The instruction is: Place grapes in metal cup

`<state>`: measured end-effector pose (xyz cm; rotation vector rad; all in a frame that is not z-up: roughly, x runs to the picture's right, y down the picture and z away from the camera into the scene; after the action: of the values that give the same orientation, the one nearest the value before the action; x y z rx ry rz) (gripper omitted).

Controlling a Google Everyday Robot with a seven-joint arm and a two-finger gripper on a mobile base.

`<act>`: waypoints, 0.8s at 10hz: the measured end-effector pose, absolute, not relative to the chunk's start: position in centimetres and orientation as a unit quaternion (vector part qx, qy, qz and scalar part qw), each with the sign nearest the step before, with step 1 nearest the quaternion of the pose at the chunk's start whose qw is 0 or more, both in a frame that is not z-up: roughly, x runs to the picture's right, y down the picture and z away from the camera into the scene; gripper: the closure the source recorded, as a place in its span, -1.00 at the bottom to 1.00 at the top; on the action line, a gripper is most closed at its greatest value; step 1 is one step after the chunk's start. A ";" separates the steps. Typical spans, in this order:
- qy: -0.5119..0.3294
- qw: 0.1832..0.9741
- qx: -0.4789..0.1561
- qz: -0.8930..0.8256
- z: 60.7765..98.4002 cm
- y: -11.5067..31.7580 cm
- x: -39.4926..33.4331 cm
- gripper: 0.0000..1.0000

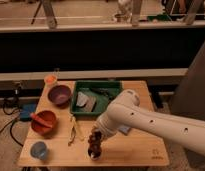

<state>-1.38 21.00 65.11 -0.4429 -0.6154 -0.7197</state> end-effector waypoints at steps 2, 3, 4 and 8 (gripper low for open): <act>-0.296 0.865 -0.203 -0.350 65.0 21.0 -1.4 1.00; -0.299 0.862 -0.202 -0.356 64.9 21.1 -1.9 1.00; -0.303 0.859 -0.201 -0.360 64.9 21.3 -2.1 1.00; -0.325 0.838 -0.198 -0.391 64.5 22.1 -2.8 0.92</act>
<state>-2.75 22.05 64.54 -0.4189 -0.6884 -0.8263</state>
